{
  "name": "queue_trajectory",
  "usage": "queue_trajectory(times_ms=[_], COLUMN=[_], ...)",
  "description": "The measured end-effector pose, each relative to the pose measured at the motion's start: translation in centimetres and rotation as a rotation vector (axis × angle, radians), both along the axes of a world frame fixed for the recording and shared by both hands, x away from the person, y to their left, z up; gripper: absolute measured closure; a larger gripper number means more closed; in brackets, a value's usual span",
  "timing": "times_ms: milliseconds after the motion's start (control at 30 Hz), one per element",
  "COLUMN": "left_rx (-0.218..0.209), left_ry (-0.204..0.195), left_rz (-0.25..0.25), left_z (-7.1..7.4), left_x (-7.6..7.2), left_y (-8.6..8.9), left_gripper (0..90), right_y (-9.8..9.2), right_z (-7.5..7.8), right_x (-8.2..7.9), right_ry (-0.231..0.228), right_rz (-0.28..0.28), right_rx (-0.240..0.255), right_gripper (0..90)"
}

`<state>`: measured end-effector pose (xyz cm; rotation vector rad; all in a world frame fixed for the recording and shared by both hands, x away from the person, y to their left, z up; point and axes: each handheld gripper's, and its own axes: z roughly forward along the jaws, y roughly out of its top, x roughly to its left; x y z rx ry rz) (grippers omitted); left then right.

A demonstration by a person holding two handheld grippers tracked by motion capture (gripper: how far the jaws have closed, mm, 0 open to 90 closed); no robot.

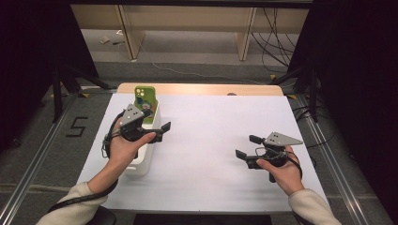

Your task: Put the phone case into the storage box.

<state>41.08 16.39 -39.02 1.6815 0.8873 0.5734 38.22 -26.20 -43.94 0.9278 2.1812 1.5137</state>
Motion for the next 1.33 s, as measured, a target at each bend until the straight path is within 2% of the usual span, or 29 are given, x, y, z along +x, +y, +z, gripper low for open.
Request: queue_trajectory(times_ms=[800,1333], left_rx=[0.019,0.029], left_ry=[-0.011,-0.014], left_rz=[-0.025,-0.038], left_z=[-0.9,-1.2], left_x=[-2.5,-2.7], left_y=[0.2,0.1], left_gripper=[7.0,7.2], right_y=[-0.1,-0.2], right_z=[0.1,0.3], right_x=[-0.1,-0.2], right_ry=[-0.004,-0.012], right_rz=[0.001,0.008], right_rx=[0.003,0.005], right_gripper=[15.7,15.9])
